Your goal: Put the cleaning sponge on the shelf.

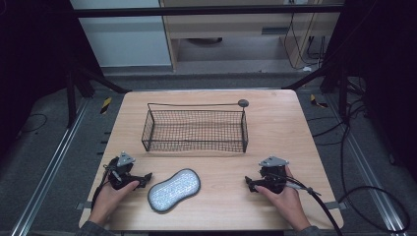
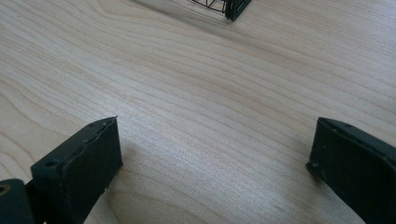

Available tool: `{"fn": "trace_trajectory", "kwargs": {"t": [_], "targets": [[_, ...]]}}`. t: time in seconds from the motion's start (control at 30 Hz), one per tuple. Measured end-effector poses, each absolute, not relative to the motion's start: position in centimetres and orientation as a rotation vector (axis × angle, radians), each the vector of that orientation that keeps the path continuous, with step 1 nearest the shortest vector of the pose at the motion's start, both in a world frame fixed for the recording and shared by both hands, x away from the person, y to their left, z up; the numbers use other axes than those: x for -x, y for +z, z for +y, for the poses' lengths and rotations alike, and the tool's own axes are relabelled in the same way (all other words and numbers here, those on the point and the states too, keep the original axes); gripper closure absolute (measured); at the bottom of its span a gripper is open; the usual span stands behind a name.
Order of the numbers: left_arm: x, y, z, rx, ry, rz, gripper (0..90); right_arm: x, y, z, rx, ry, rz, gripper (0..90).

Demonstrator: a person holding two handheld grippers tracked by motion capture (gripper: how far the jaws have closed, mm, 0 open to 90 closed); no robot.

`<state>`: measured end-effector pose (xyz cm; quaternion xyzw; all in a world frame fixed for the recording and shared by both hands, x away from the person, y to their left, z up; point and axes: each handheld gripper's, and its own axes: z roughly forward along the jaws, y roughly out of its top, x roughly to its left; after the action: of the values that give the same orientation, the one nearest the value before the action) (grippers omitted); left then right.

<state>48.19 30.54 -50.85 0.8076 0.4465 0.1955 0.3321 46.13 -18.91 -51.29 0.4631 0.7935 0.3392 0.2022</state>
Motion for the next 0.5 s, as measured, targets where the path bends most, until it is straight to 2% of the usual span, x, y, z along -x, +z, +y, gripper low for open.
{"fn": "trace_trajectory", "kwargs": {"t": [0.33,0.5], "targets": [[-47.7,-49.6,31.0,-2.079,0.515,1.164,2.8,-46.2,-51.3,-18.8,-1.301,0.944,2.211,1.7],[-46.6,-48.7,30.9,-2.125,0.513,1.16,4.3,-46.2,-51.3,-18.8,-1.3,0.943,2.217,1.6]]}}
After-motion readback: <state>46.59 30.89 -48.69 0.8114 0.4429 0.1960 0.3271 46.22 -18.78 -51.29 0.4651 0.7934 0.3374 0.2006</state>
